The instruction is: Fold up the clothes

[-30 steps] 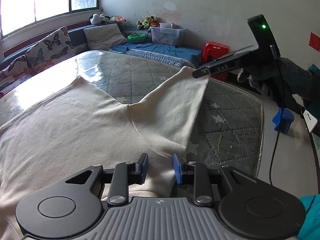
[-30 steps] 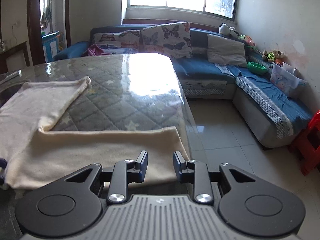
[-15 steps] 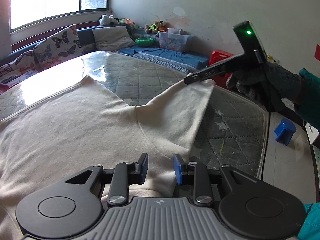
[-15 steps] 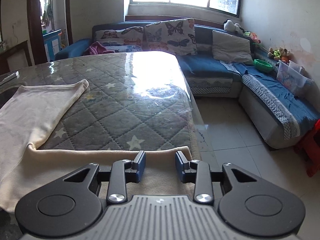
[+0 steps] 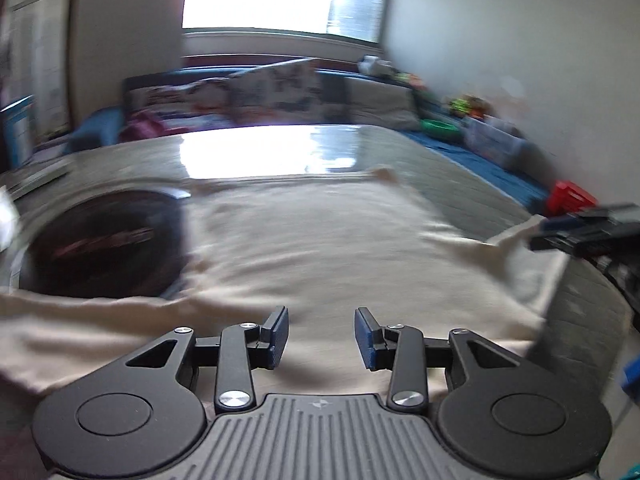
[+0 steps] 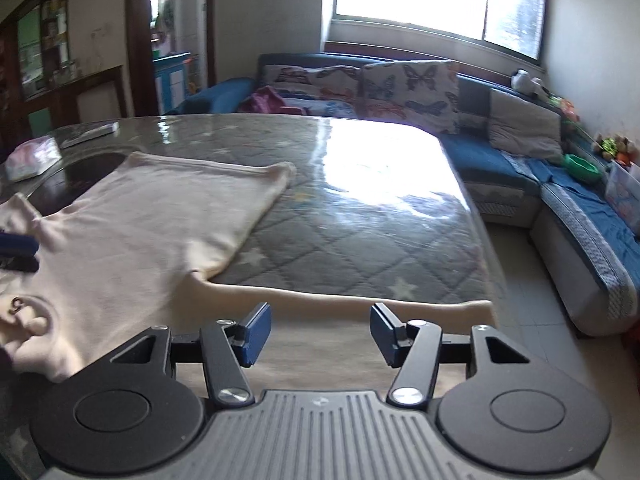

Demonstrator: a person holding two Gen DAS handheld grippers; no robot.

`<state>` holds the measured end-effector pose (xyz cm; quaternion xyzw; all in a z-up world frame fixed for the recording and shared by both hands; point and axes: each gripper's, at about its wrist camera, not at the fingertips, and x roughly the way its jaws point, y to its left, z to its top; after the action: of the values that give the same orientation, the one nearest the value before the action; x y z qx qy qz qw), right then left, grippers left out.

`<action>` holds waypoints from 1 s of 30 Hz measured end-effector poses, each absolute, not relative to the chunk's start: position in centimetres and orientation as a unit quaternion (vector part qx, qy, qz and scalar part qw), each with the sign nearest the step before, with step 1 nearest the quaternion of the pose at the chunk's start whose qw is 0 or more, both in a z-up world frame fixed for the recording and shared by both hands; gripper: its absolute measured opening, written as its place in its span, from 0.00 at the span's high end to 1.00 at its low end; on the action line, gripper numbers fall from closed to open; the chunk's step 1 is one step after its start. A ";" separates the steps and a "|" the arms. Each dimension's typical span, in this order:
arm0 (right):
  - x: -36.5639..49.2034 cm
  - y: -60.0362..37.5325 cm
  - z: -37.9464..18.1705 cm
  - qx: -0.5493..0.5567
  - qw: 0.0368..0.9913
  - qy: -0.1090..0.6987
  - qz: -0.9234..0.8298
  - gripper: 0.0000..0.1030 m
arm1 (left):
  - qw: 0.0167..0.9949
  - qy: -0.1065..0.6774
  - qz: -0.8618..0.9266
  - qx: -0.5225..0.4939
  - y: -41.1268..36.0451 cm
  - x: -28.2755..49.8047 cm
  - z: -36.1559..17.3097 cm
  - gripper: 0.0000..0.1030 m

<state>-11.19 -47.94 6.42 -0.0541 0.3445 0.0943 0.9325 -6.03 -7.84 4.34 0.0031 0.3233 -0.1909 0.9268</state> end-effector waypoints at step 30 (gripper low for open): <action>-11.3 -41.8 4.7 -0.075 0.909 0.378 0.157 0.38 | 0.944 0.327 0.035 0.006 6.3 -3.6 2.3 0.63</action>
<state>-11.32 -41.80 4.75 -0.0752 0.3779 0.1570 0.9093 -3.58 6.29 2.31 0.0055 0.3273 0.0350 0.9443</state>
